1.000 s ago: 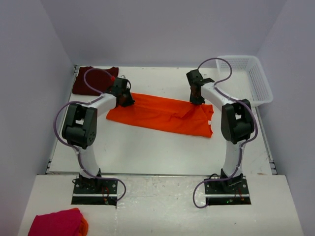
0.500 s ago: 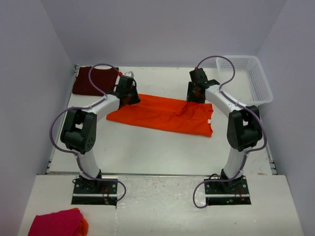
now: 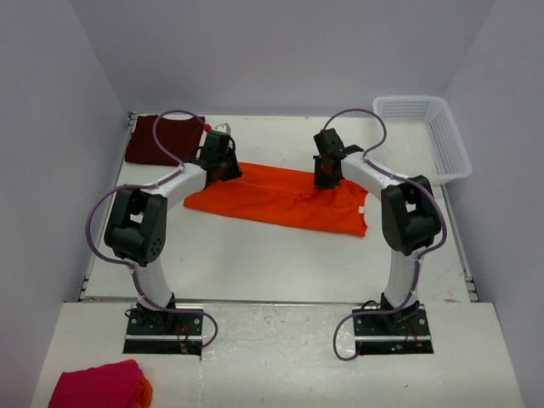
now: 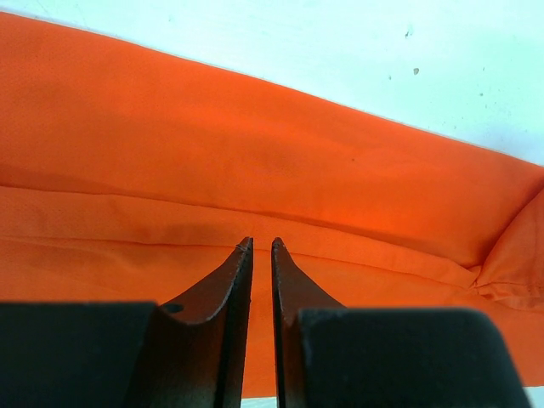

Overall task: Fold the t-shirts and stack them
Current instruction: Fold the other side of the tshirt into a rectangle, then rotate the tshirt 90 degrees

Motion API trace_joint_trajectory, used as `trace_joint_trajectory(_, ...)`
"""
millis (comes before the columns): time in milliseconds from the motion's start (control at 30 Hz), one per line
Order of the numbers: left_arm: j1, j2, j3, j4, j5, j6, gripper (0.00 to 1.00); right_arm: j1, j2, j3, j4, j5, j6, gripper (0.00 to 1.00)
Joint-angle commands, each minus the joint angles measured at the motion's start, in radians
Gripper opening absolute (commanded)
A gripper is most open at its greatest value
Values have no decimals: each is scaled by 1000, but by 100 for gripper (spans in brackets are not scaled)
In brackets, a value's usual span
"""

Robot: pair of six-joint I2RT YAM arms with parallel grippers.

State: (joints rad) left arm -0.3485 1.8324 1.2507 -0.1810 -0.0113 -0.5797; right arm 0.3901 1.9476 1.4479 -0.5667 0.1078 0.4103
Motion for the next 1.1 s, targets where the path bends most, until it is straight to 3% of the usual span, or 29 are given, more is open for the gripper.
trace_joint_trajectory(0, -1, -35, 13, 20, -1, 37, 15, 3, 45, 78, 11, -29, -8, 0)
trace_joint_trajectory(133, -1, -41, 20, 3, -19, 38, 15, 16, 118, 179, 24, -72, -48, 0)
trace_joint_trajectory(233, -1, -50, 7, 3, -36, 38, 15, 38, 223, 471, -60, -91, -77, 0)
trace_joint_trajectory(333, -1, -51, 6, -9, -42, 46, 15, 44, 263, 578, -133, -103, -87, 0)
trace_joint_trajectory(433, -1, -59, 26, -18, -15, 64, 14, 44, 124, 420, -70, -64, -71, 0)
trace_joint_trajectory(467, -1, -58, 35, -14, 8, 70, 12, 47, 67, 260, -44, -33, -59, 0)
trace_joint_trajectory(533, -16, -53, 53, 47, 167, 106, 3, 49, -122, 88, 46, 13, -27, 2)
trace_joint_trajectory(567, -26, -45, 64, 63, 227, 116, 1, 52, -178, -52, 66, 59, -15, 3)
trace_joint_trajectory(667, -73, 58, 142, 90, 439, 129, 0, 64, -358, -208, 65, 151, 28, 0)
trace_joint_trajectory(700, -87, 80, 168, 109, 541, 120, 0, 67, -396, -228, 39, 174, 50, 0)
trace_joint_trajectory(867, -178, 267, 309, 255, 781, 28, 0, 79, -634, -330, -22, 159, 97, 0)
trace_joint_trajectory(1067, -270, 480, 530, 212, 859, -2, 0, 127, -748, -382, -70, 181, 127, 0)
